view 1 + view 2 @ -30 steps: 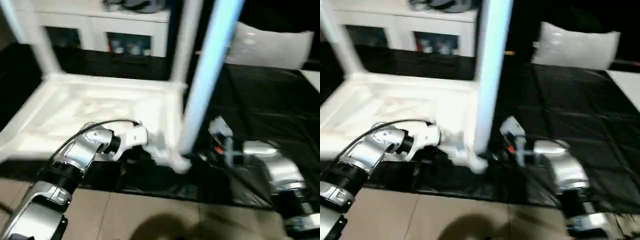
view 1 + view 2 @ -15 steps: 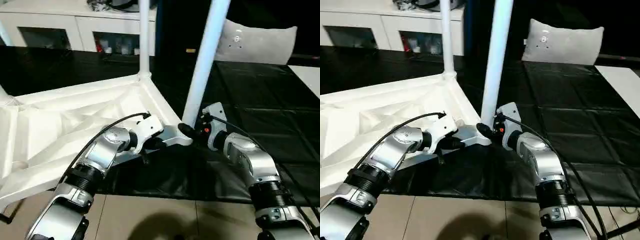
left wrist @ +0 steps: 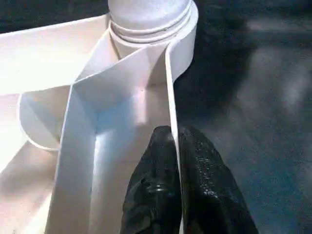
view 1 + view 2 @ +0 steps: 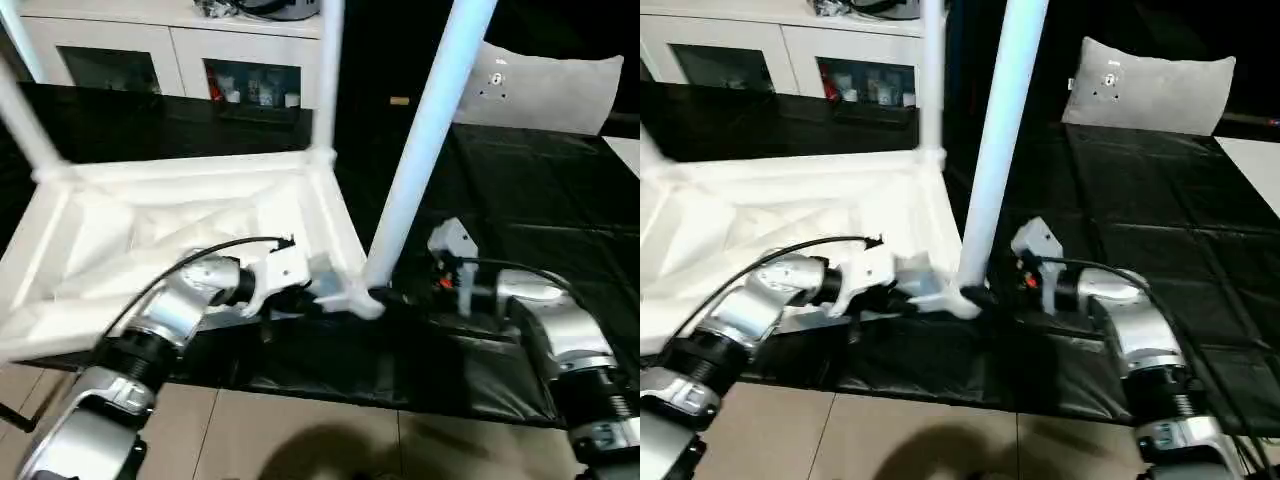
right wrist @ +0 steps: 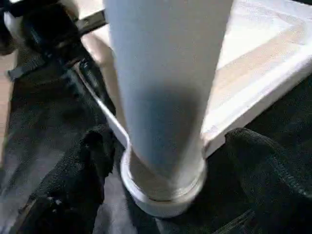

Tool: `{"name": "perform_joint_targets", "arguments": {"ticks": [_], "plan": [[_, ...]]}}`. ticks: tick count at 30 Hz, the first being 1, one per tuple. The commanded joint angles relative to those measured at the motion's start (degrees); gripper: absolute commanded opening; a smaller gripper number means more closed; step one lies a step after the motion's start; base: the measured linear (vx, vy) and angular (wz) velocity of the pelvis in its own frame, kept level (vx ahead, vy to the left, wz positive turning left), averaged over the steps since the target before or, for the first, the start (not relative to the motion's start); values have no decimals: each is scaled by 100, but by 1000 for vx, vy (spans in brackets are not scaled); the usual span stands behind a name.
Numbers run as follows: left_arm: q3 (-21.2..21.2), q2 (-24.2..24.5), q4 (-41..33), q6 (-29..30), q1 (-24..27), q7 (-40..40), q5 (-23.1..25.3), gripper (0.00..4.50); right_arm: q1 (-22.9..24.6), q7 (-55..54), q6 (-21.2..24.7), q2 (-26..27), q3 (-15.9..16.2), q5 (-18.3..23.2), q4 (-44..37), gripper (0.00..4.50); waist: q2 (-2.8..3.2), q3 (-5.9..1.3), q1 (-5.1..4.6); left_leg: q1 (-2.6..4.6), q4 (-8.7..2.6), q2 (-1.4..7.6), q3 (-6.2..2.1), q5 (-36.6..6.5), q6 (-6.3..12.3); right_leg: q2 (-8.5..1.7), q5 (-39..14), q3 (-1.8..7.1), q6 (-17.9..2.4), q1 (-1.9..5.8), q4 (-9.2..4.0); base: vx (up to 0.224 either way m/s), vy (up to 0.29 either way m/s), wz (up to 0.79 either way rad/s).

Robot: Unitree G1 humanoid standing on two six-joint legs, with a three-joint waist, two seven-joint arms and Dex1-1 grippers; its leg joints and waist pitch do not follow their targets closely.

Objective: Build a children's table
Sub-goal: Rotate leg to tighten

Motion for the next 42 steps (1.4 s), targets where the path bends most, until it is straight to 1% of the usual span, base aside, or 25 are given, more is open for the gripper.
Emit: {"name": "perform_joint_targets", "arguments": {"ticks": [1, 2, 6, 8, 9, 10, 11, 14, 20, 22, 24, 27, 29, 30, 31, 32, 33, 34, 36, 37, 38, 39, 40, 41, 42], "plan": [[-347, 88, 61, -274, -29, -429, 120, 0, -42, 345, -90, -122, 78, 111, 42, 417, -29, -333, 10, -77, -375, -13, 136, -995, 547, -298, -2319, 264, -736, 387, -422, 0, 0, 0], [-378, 136, 65, -380, -40, -599, 90, 0, -51, 529, -114, -169, 130, 147, 68, 393, -35, -337, 16, -73, -376, -6, 137, -988, 542, -300, -2309, 267, -733, 389, -418, 0, 0, 0], [-566, 304, 75, -764, -123, -1210, 43, 0, -115, 1088, -185, -215, 312, 249, 188, 365, -25, -344, 71, -83, -373, 11, 141, -922, 549, -300, -2204, 266, -788, 393, -385, 0, 0, 0], [-592, 311, 111, -848, -145, -1286, 45, 0, -126, 1156, -206, -207, 320, 253, 223, 350, -23, -350, 95, -76, -372, 19, 144, -869, 530, -297, -2090, 271, -835, 390, -367, 0, 0, 0], [-635, 318, 137, -949, -162, -1396, 51, 0, -126, 1234, -226, -162, 352, 265, 261, 340, -52, -355, 120, -85, -369, 21, 149, -836, 525, -297, -2002, 273, -853, 401, -347, 0, 0, 0], [-644, 319, 137, -968, -165, -1417, 52, 0, -125, 1242, -239, -149, 361, 265, 267, 321, -52, -355, 120, -85, -369, 21, 149, -836, 525, -297, -2002, 273, -853, 401, -347, 0, 0, 0], [-659, 321, 134, -995, -169, -1451, 54, 0, -123, 1249, -262, -126, 379, 263, 275, 321, -33, -356, 138, -81, -373, 27, 147, -829, 503, -311, -2001, 278, -858, 397, -341, 0, 0, 0], [-679, 294, 133, -1055, -186, -1550, 32, 0, -128, 1389, -241, -77, 435, 350, 295, 300, -31, -357, 162, -77, -374, 26, 152, -822, 460, -307, -1976, 279, -866, 401, -338, 0, 0, 0], [-686, 227, 231, -1125, -213, -1624, -32, 0, -111, 1634, 9, 5, 522, 470, 268, 258, -30, -354, 191, -73, -374, 19, 155, -873, 430, -300, -2052, 274, -831, 403, -353, 0, 0, 0], [-671, 224, 248, -1114, -198, -1644, -63, 0, -77, 1669, 96, 11, 531, 502, 203, 230, -44, -363, 195, -81, -374, 19, 149, -817, 419, -302, -2049, 274, -801, 415, -344, 0, 0, 0], [-621, 211, 229, -1045, -164, -1667, -131, 0, -38, 1674, 190, 17, 522, 571, 136, 221, -57, -363, 196, -88, -372, 20, 152, -771, 421, -302, -1997, 276, -803, 412, -334, 0, 0, 0], [-418, 117, 77, -734, -60, -1626, -394, 0, 63, 1571, 398, 139, 344, 890, -19, 210, -52, -366, 200, -88, -369, 18, 155, -749, 426, -311, -2029, 276, -803, 414, -337, 0, 0, 0], [-324, 48, 20, -555, -23, -1446, -444, 0, 92, 1363, 396, 219, 275, 882, -19, 209, -48, -363, 190, -91, -370, 19, 157, -757, 424, -302, -2020, 274, -801, 410, -336, 0, 0, 0], [-199, -77, -73, -101, 25, -917, -357, 0, -1, 651, 129, 461, 243, 522, 471, 209, -32, -358, 179, -88, -376, 23, 153, -789, 401, -307, -2070, 271, -794, 402, -343, 0, 0, 0], [-121, -177, -134, 210, 57, -578, -309, 0, -138, 59, -138, 665, 211, 251, 997, 209, -25, -341, 139, -72, -380, 27, 147, -888, 304, -323, -2222, 268, -789, 360, -348, 0, 0, 0], [-104, -200, -148, 270, 65, -514, -305, 0, -171, -73, -196, 709, 202, 195, 1115, 209, -28, -330, 113, -77, -380, 5, 150, -967, 253, -330, -2414, 255, -743, 356, -378, 0, 0, 0], [-8, -358, -213, 534, 99, -136, -287, 0, -314, -770, -327, 928, 128, -5, 1540, 207, -39, -319, 67, -86, -377, -48, 127, -1094, 181, -320, -2899, 200, -543, 399, -455, 0, 0, 0], [27, -424, -233, 617, 108, 29, -280, 0, -345, -1018, -295, 998, 96, -51, 1599, 205, -50, -301, -33, -88, -370, -62, 117, -1202, 133, -312, -3202, 177, -408, 372, -490, 0, 0, 0], [65, -505, -248, 703, 110, 226, -263, 0, -364, -1292, -239, 1068, 65, -100, 1599, 201, -46, -291, -132, -61, -344, -89, 107, -1362, 146, -290, -3481, 135, -256, 353, -568, 0, 0, 0], [112, -613, -282, 875, 117, 418, -275, 0, -394, -1602, -154, 1162, 13, -131, 1601, 199, -51, -292, -177, -83, -336, -103, 97, -1453, 222, -287, -3600, 109, -169, 372, -603, 0, 0, 0], [169, -739, -321, 1052, 120, 644, -284, 0, -424, -1949, -81, 1265, -43, -161, 1564, 198, -43, -292, -188, -73, -328, -103, 105, -1481, 240, -281, -3613, 106, -155, 355, -617, 0, 0, 0], [237, -898, -308, 1207, 97, 954, -263, 0, -462, -2325, 44, 1393, -101, -190, 1520, 197, -49, -282, -219, -34, -317, -107, 107, -1528, 238, -267, -3656, 88, -149, 307, -640, 0, 0, 0], [281, -1023, -308, 1323, 74, 1210, -210, 0, -493, -2626, 138, 1501, -151, -219, 1463, 196, -101, -269, -272, -10, -275, -150, 119, -1634, 249, -234, -3862, 27, -40, 275, -697, 0, 0, 0], [319, -1134, -345, 1460, 72, 1435, -131, 0, -552, -2969, 127, 1617, -211, -306, 1507, 196, -88, -267, -282, 6, -258, -171, 117, -1674, 263, -239, -3984, -11, 30, 264, -727, 0, 0, 0], [340, -1210, -366, 1552, 70, 1574, -74, 0, -605, -3224, 111, 1698, -241, -389, 1554, 196, -51, -274, -313, 3, -240, -184, 112, -1713, 284, -249, -4102, -60, 144, 266, -770, 0, 0, 0]]}}
